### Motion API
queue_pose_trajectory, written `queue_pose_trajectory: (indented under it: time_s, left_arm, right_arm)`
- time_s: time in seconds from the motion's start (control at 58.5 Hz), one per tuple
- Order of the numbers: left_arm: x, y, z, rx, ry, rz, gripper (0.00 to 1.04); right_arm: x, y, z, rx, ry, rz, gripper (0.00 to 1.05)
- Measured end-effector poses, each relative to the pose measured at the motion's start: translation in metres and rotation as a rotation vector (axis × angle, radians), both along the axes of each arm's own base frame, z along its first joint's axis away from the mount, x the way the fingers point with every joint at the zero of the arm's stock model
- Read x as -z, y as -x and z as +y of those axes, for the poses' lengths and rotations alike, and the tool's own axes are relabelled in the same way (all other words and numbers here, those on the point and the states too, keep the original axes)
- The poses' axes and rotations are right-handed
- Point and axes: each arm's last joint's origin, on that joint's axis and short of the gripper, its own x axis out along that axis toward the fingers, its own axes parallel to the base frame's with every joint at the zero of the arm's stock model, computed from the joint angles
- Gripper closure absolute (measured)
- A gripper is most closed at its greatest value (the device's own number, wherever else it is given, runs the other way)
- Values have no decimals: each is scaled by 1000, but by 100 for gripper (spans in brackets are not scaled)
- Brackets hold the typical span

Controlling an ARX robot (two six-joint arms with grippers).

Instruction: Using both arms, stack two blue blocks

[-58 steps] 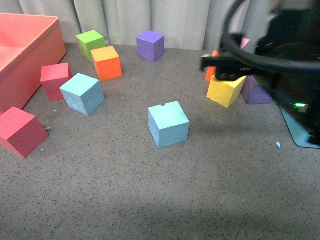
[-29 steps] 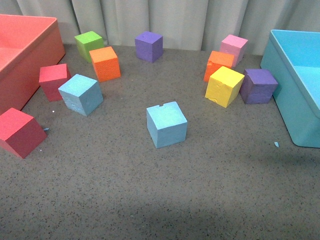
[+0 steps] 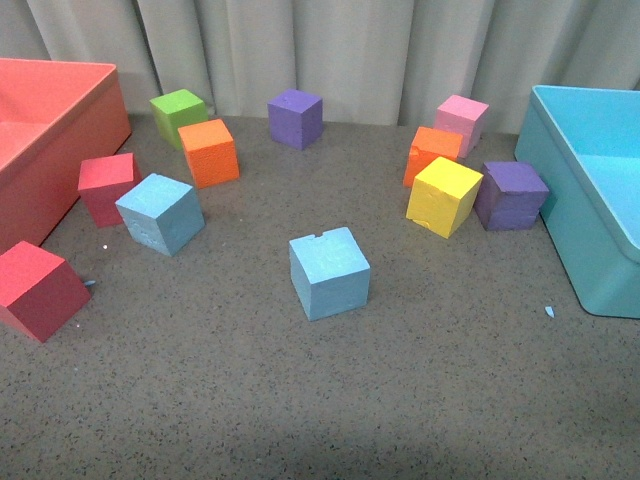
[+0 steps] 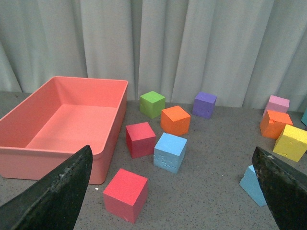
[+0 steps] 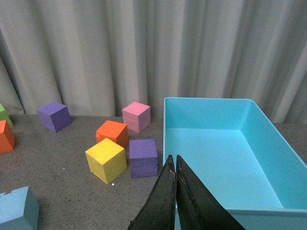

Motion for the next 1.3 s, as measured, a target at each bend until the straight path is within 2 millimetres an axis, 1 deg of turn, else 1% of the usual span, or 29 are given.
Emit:
queue_pose_trajectory:
  time_s: [0.085, 0.444, 0.803, 1.299]
  left_arm:
    - [0, 0, 0, 0, 0, 0, 7]
    - [0, 0, 0, 0, 0, 0, 7]
    - [0, 0, 0, 0, 0, 0, 7]
    - [0, 0, 0, 0, 0, 0, 7]
  right_arm:
    - [0, 9, -7, 26, -1, -3, 104]
    - [-4, 30, -8, 21, -1, -14, 104]
    - [-6, 42, -8, 21, -1, -24, 104]
    - [-6, 52, -8, 21, -1, -25, 104]
